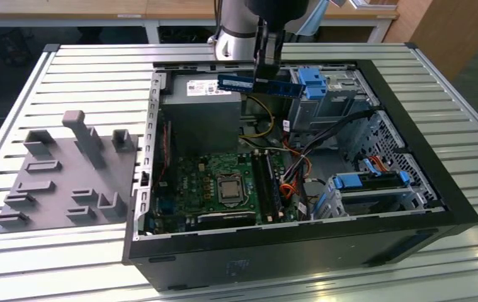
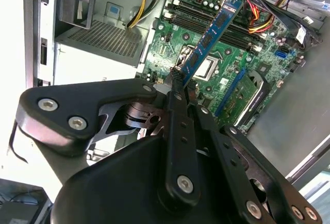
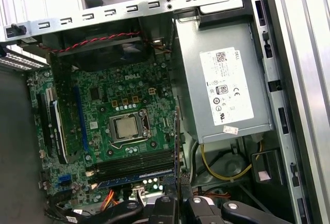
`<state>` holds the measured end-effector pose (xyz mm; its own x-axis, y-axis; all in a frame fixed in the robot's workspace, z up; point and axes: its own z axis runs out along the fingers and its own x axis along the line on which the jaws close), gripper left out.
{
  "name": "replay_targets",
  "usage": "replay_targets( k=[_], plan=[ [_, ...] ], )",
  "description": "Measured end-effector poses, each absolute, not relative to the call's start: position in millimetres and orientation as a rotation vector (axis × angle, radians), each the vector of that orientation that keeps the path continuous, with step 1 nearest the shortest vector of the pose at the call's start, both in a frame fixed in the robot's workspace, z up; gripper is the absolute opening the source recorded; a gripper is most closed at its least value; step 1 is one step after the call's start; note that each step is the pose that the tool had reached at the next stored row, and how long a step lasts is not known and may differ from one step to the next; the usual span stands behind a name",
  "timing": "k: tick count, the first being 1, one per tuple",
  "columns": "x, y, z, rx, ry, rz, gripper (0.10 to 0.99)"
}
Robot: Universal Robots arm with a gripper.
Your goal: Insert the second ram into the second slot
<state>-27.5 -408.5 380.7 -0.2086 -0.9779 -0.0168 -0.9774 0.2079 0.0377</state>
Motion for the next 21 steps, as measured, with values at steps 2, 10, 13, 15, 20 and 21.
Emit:
replay_targets(
  k=[2, 10, 13, 15, 20, 21],
  plan=[
    [-27.5, -408.5, 380.7, 1.966, -2.436, -0.063, 0.141],
    [-27.5, -408.5, 380.7, 1.954, -2.446, -0.063, 0.141],
    [-27.5, -408.5, 380.7, 1.949, -2.45, -0.063, 0.141],
    [-27.5, -408.5, 380.7, 1.946, -2.452, -0.063, 0.141],
    [-27.5, -408.5, 380.7, 1.94, -2.458, -0.063, 0.141],
    [-27.5, -408.5, 380.7, 1.938, -2.459, -0.063, 0.141]
  ],
)
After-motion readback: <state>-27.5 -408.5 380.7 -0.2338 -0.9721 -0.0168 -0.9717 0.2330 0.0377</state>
